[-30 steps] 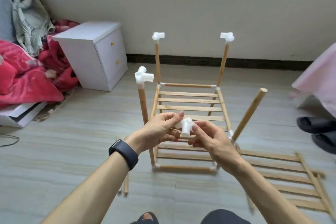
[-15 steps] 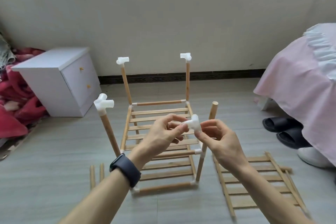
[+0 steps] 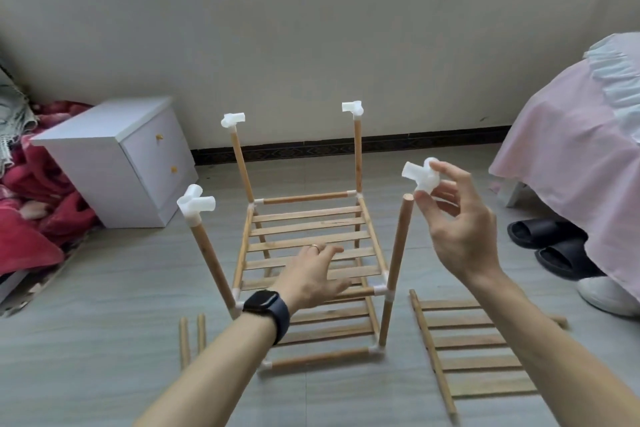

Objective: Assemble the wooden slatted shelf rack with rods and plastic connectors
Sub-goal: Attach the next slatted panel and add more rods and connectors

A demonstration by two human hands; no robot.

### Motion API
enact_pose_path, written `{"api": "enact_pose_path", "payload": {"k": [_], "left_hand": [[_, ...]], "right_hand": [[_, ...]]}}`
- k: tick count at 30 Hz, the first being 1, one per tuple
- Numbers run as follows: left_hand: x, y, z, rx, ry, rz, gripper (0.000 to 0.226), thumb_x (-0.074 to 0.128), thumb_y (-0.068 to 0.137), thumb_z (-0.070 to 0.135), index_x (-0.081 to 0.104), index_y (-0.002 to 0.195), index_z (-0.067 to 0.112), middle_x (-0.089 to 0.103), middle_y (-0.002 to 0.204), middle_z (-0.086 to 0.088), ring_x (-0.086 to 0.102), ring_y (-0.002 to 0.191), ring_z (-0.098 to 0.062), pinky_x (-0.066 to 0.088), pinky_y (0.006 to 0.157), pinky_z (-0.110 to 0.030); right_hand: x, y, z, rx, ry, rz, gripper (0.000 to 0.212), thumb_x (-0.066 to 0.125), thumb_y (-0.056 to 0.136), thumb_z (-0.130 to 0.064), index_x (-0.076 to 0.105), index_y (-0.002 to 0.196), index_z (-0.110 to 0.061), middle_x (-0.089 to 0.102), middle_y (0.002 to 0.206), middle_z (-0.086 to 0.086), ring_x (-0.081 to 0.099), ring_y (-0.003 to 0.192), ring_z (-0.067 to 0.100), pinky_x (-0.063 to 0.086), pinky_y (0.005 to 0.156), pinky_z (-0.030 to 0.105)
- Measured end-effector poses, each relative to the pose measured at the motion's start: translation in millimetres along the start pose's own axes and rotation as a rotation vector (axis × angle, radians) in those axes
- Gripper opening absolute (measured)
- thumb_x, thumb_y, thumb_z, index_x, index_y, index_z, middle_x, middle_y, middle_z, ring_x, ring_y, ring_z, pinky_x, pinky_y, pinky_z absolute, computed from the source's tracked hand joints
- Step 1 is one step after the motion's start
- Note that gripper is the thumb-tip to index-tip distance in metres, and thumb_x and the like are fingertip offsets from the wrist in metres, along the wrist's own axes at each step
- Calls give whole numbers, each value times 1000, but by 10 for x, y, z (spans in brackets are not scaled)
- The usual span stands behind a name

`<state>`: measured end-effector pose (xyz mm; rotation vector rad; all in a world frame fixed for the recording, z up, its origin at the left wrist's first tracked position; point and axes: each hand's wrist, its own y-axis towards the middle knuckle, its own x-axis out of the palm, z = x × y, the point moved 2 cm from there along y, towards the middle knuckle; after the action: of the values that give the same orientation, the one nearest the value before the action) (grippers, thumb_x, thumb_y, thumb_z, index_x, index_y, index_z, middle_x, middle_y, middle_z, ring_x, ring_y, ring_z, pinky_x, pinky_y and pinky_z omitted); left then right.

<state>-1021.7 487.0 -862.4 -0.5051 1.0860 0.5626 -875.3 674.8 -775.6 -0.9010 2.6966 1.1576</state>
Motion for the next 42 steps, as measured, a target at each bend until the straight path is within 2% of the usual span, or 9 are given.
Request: {"api": "enact_pose_path", "payload": {"k": [2, 6, 10, 12, 16, 21, 25, 35, 42], "left_hand": [[223, 84, -124, -20, 170, -77, 78, 59, 92, 61, 22, 157, 39, 21, 166, -4, 21, 151, -27, 22, 123, -47], [552, 230, -248, -91, 275, -213, 89, 53, 89, 73, 4, 158, 46, -2, 170, -1, -4, 155, -34, 3, 123, -61], [747, 328, -343, -138, 261, -272, 79, 34, 91, 79, -5, 155, 53, -12, 169, 2, -11, 154, -38, 0, 119, -69], [807, 358, -375, -147, 266, -279, 79, 30, 91, 81, -10, 154, 54, -16, 168, 4, -12, 153, -39, 1, 117, -71], [856, 363, -409, -132, 283, -266, 78, 25, 90, 82, -12, 153, 54, -17, 168, 5, -13, 153, -40, 1, 117, -71], [884, 389, -436, -147, 275, -275, 79, 24, 89, 83, -15, 152, 55, -19, 167, 6, -15, 153, -38, -1, 117, -71], [895, 395, -452, -151, 273, -271, 79, 24, 88, 84, -15, 151, 56, -19, 167, 6, -15, 153, -36, -2, 117, -71], [931, 389, -493, -149, 266, -256, 79, 23, 87, 85, -16, 150, 58, -19, 166, 8, -14, 154, -34, -3, 117, -68], [936, 379, -478, -160, 257, -241, 79, 24, 87, 86, -15, 150, 59, -18, 167, 8, -13, 154, -33, -2, 118, -67]], "right_hand": [[73, 10, 38, -37, -34, -50, 49, 69, 96, -20, 53, 142, -18, 68, 121, 5, 67, 102, 12, 53, 87, 11], [155, 15, 120, -115, -82, -68, 48, 68, 97, -17, 52, 142, -14, 68, 121, 12, 66, 96, 10, 50, 82, 3], [213, -31, 170, -202, -168, -75, 40, 67, 98, -13, 55, 136, -7, 69, 113, 15, 69, 89, 19, 61, 77, 27], [231, -50, 203, -213, -164, -79, 38, 66, 99, -12, 55, 135, -5, 70, 113, 15, 69, 89, 19, 59, 77, 23], [241, -42, 237, -208, -129, -106, 36, 65, 99, -10, 57, 133, -4, 70, 115, 15, 68, 92, 16, 51, 80, 6], [230, 15, 204, -143, -107, -92, 45, 74, 92, -24, 57, 132, -11, 69, 112, 9, 66, 91, 15, 57, 81, 16], [236, -4, 189, -139, -115, -34, 45, 77, 91, -20, 62, 132, -11, 67, 109, -3, 66, 91, 8, 49, 84, 3], [288, -106, 258, -44, -5, -9, 51, 72, 94, -25, 55, 138, -5, 65, 110, -8, 61, 104, -4, 49, 84, 4], [338, -153, 312, -79, -58, 52, 24, 71, 95, -26, 69, 111, -7, 69, 95, -4, 66, 82, 7, 52, 75, 10]]}}
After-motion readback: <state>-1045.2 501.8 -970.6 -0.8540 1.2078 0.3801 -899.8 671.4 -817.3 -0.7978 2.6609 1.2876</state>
